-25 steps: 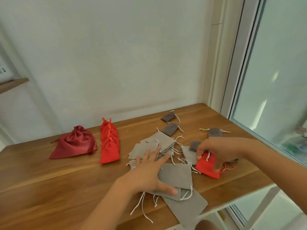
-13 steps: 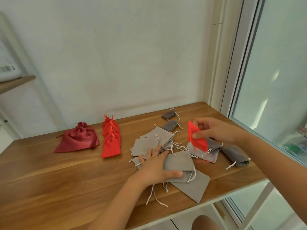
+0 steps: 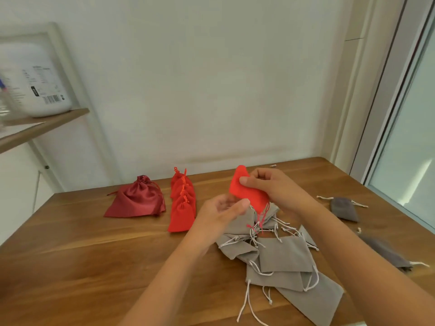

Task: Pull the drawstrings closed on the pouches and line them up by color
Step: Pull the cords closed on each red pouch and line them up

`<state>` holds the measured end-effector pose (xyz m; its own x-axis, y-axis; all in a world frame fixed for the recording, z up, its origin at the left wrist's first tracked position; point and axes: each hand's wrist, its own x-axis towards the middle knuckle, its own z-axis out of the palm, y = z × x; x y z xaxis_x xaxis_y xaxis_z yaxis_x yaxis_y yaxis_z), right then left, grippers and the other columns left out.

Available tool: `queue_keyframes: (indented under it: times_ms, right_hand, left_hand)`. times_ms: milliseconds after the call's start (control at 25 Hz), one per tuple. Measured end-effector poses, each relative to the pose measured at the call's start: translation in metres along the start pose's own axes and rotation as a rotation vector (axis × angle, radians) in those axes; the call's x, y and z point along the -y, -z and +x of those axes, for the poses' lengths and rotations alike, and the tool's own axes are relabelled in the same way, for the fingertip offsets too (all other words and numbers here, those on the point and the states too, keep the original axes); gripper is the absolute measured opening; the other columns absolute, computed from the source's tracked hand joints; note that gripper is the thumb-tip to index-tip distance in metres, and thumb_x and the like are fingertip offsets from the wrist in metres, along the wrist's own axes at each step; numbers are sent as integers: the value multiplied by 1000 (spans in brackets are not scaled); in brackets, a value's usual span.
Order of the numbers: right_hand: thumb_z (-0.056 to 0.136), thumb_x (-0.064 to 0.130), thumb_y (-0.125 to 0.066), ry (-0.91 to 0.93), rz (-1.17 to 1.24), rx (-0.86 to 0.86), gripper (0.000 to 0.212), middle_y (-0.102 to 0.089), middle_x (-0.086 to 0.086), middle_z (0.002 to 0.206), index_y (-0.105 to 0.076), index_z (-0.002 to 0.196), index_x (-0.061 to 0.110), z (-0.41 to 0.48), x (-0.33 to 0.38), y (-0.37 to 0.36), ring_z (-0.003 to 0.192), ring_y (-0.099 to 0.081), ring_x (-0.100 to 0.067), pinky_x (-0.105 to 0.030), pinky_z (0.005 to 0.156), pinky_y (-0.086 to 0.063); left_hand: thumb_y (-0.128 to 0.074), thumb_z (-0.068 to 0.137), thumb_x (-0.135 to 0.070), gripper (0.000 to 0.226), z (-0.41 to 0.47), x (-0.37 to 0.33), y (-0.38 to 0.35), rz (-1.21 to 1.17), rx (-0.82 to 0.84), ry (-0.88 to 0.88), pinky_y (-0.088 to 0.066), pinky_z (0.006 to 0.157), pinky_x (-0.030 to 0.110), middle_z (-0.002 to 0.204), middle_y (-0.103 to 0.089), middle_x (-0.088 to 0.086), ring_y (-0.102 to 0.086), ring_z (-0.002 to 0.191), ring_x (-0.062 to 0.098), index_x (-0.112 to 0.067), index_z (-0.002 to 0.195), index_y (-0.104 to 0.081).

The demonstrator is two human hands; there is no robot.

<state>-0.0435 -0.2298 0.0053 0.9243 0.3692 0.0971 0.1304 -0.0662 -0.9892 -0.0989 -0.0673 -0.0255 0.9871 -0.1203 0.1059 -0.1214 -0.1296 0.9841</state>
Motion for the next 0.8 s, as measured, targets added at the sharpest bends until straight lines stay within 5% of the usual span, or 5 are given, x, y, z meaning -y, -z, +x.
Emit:
queue_keyframes:
  times_ms: [120, 240, 360, 520, 800]
  right_hand:
    - [84, 8, -67, 15, 81, 95, 5, -63, -1, 81, -63, 85, 10, 18, -8, -23, 71, -59, -10, -19, 66, -50]
    - [85, -4, -64, 0, 71, 176, 26, -64, -8, 96, -60, 108, 6, 31, -19, -30, 82, -65, -18, -27, 75, -57]
    - [89, -1, -60, -55, -29, 181, 32, -64, -10, 92, -55, 118, 10, 42, -35, -34, 61, -59, -13, -23, 57, -53]
    - [94, 11, -57, -42, -362, 214, 20, -66, 6, 74, -70, 104, 22, 51, -55, -26, 54, -44, -1, -15, 50, -35]
    - [90, 6, -61, 20, -372, 50, 26, -72, 11, 82, -72, 94, 29, 43, -70, -15, 66, -62, 1, -9, 68, -47]
  left_hand:
    - [-62, 89, -20, 19, 8, 12, 20, -138, -118, 22, -53, 89, 32, 100, -74, 6, -68, 96, 20, -11, 105, -68]
    - [-52, 96, -13, 20, 16, 23, 38, -209, -213, 34, -59, 71, 35, 89, -72, 8, -68, 70, 18, -10, 114, -61]
    - [-48, 99, -19, 16, 24, 40, 50, 21, -310, -54, -44, 45, 20, 67, -65, 3, -53, 44, 7, -13, 110, -56]
    - [-53, 96, -22, 14, 30, 56, 63, 209, -300, -38, -33, 46, 12, 50, -56, -6, -47, 41, 0, -11, 93, -62]
    - [-65, 88, -27, 24, 23, 63, 72, 408, -154, -51, -28, 51, 17, 49, -46, -14, -37, 50, 1, -27, 65, -67]
